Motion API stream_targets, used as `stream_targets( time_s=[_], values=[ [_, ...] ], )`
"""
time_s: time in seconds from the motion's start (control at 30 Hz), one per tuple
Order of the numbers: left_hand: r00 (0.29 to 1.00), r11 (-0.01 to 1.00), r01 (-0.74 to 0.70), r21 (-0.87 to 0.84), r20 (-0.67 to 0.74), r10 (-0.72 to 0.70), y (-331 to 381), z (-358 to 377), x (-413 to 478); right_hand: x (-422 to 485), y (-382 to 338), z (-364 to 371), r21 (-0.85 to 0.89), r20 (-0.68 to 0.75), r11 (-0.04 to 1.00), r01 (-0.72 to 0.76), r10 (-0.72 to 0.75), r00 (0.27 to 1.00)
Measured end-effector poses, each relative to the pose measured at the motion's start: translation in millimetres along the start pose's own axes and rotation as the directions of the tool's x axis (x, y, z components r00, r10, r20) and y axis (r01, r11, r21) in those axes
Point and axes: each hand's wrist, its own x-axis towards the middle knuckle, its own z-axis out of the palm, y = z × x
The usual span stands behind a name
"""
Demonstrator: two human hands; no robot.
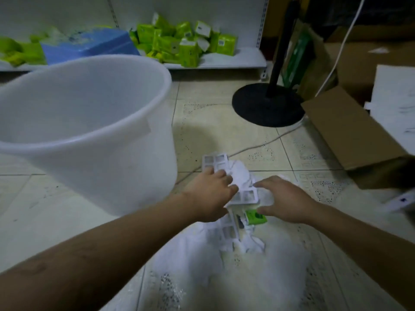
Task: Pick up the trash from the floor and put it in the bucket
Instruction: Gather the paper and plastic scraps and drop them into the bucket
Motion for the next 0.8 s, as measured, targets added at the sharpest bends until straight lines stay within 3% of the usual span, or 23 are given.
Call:
stream_targets(
  time_s=[0.17, 0.3, 0.57, 0.8],
  values=[
    [0.944, 0.973, 0.200, -0.117, 0.290, -0.159, 35, 65, 8, 4, 26, 51, 0.056, 0.040, 0.998, -0.021, 0.018, 0.999],
    [0.892, 0.917, 0.330, -0.223, 0.392, -0.226, 47, 105, 4, 7, 49, 66, 0.056, 0.022, 0.998, -0.042, 0.041, 0.999],
    [0.874, 0.894, 0.373, -0.247, 0.416, -0.250, 55, 137, 12, 23, 65, 94, -0.150, 0.065, 0.982, 0.110, -0.101, 0.993],
    [0.902, 0.868, 0.365, -0.337, 0.360, -0.240, 45, 152, 20, 36, 62, 108, -0.164, 0.033, 0.980, 0.112, -0.108, 0.994]
  ],
)
